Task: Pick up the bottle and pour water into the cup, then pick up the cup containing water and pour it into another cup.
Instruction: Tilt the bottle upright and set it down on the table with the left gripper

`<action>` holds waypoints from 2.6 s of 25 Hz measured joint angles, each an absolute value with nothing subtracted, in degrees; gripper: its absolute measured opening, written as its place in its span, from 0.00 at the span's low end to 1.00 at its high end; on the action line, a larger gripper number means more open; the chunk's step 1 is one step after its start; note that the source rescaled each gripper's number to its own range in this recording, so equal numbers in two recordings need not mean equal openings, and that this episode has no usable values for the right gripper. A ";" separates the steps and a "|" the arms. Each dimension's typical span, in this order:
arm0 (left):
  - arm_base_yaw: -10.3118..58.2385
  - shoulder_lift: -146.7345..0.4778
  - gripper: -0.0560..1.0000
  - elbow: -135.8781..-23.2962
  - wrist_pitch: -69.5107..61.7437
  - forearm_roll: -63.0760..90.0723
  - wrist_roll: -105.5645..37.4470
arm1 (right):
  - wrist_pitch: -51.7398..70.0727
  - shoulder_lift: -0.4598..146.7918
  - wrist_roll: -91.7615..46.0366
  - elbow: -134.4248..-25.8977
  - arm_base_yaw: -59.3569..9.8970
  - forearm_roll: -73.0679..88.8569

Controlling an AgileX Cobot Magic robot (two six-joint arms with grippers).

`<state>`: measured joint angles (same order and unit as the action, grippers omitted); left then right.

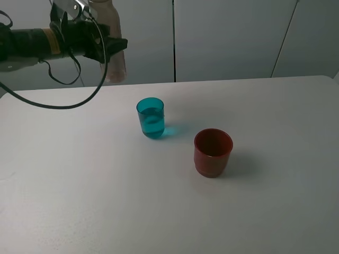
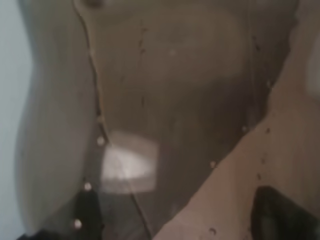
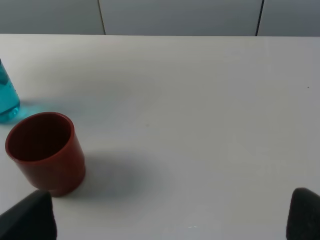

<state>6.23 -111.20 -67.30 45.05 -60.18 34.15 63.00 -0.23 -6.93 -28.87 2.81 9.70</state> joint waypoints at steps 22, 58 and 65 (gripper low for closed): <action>5.95 -126.06 0.06 -66.98 56.74 -52.38 27.32 | 63.00 -0.23 -6.84 -28.87 2.81 9.70; 5.72 -130.08 0.05 -66.98 54.35 -43.76 20.84 | 63.00 -0.23 -6.84 -28.87 2.81 9.70; 5.72 -130.08 0.41 -66.98 53.74 -44.19 19.38 | 63.00 -0.23 -6.84 -28.87 2.81 9.70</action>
<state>5.72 -130.08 -66.98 53.74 -44.19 19.38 63.00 -0.23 -6.84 -28.87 2.81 9.70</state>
